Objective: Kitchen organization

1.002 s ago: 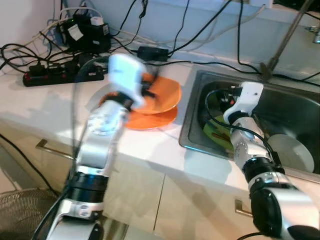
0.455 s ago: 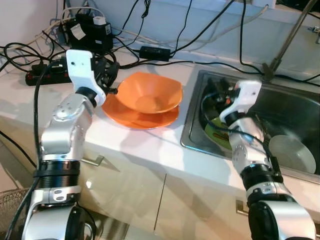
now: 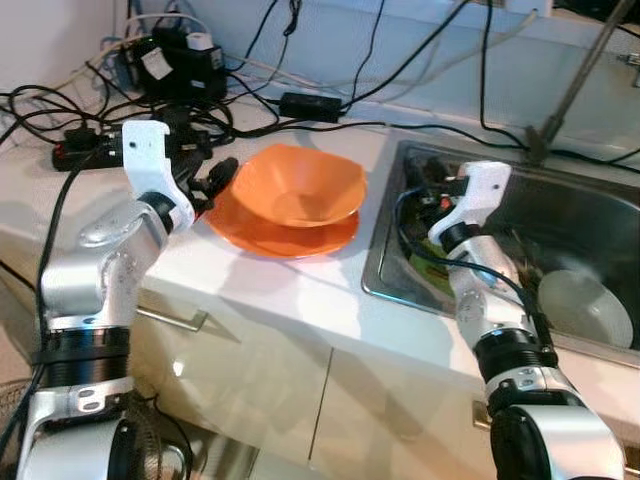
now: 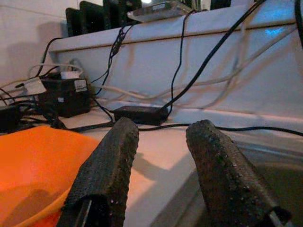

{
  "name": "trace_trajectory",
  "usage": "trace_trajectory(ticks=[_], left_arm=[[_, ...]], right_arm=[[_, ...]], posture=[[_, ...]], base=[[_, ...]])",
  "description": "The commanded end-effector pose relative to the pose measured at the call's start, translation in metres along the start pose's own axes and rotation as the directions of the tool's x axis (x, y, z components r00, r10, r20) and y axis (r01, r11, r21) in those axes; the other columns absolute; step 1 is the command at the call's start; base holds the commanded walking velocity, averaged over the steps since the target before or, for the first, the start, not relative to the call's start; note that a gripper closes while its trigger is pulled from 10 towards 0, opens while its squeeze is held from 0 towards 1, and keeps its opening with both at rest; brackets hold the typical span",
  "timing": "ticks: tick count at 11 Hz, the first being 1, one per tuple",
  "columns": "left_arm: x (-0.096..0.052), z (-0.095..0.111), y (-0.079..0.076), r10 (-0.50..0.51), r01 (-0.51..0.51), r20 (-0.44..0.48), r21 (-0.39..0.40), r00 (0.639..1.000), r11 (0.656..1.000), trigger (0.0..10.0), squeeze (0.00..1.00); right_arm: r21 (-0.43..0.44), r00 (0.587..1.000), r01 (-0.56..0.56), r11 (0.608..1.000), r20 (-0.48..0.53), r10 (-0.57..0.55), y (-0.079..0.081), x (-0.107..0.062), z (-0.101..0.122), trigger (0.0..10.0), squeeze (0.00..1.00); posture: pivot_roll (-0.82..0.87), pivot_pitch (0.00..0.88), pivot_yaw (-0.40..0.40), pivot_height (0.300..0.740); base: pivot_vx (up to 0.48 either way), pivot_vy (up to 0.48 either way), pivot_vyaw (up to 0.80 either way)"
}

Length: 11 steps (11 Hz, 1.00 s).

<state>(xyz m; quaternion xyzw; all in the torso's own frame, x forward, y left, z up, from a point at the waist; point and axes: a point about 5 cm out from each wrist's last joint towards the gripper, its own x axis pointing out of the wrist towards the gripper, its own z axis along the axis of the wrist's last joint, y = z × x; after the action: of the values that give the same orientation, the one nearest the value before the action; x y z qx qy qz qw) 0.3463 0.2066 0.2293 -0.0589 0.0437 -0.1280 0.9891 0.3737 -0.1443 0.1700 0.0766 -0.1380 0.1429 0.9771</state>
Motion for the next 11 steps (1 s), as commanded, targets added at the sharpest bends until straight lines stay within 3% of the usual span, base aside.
trace_trajectory(ticks=[1, 5, 11], left_arm=[[0.000, -0.003, -0.004, -0.021, 0.022, -0.041, 0.011, 0.999, 1.000, 10.0, 0.00], [0.000, -0.016, -0.018, -0.127, 0.122, -0.119, -0.049, 0.985, 0.991, 10.0, 0.00], [0.003, -0.038, -0.032, -0.127, 0.102, -0.195, -0.136, 0.972, 0.985, 10.0, 0.00]], right_arm=[[-0.006, 1.000, -0.005, 1.000, 0.006, 0.005, -0.001, -0.002, 0.002, 10.0, 0.00], [0.002, 1.000, -0.008, 1.000, 0.006, 0.008, 0.002, -0.002, 0.001, 10.0, 0.00], [0.002, 1.000, 0.001, 1.000, -0.003, -0.001, 0.003, -0.002, 0.000, 10.0, 0.00]], posture=[[0.26, 0.000, -0.039, 0.740], [0.26, 0.000, -0.030, 0.740], [0.25, 0.003, -0.025, 0.740]], base=[[0.000, 0.000, 0.00], [0.000, 0.000, 0.00], [0.000, 0.000, 0.00]])
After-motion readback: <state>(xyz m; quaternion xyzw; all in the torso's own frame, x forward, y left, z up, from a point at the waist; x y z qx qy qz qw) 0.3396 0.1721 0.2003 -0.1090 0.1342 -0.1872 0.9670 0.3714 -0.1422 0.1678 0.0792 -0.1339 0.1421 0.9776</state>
